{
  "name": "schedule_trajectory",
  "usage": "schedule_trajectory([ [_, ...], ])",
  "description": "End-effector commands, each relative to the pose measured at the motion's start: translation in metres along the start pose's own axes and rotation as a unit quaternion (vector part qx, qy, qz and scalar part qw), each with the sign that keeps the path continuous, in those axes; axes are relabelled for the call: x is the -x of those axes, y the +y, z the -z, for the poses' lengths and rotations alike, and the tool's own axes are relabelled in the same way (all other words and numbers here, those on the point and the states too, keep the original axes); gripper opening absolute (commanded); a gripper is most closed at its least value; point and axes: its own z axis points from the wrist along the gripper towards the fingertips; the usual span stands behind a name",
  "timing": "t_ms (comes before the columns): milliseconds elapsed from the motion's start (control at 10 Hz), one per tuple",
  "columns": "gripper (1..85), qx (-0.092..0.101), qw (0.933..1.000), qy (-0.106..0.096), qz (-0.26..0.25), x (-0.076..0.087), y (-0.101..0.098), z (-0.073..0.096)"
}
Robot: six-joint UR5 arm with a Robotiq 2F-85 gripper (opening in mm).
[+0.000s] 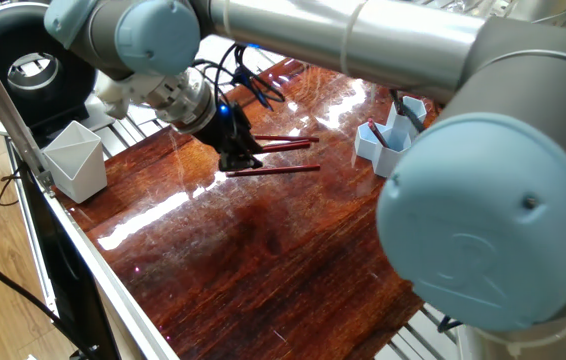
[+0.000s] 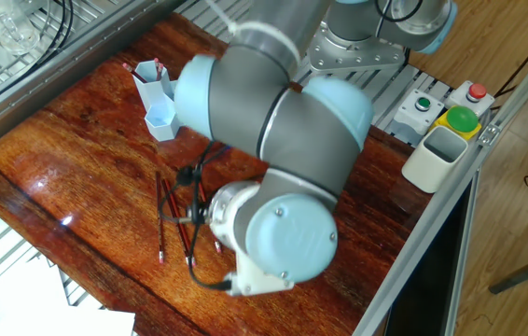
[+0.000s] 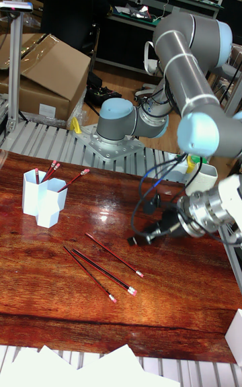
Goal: Put the pen into the pen holder
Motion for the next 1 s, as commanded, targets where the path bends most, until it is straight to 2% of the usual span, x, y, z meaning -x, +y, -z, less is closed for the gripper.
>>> schedule_trajectory([
  [0, 32.3, -0.001, 0.9999, -0.008, 0.006, 0.018, -0.008, -0.010],
  [300, 35.0, 0.022, 0.9992, 0.002, 0.032, 0.013, 0.004, -0.009],
  [500, 35.0, 0.025, 0.9986, 0.016, 0.044, 0.005, 0.005, -0.009],
  [700, 36.3, 0.021, 0.9982, 0.015, 0.055, 0.005, 0.003, -0.009],
  [800, 37.7, 0.027, 0.9980, 0.007, 0.057, 0.009, 0.006, -0.009],
  [900, 37.7, 0.029, 0.9978, -0.001, 0.060, 0.030, 0.006, -0.019],
])
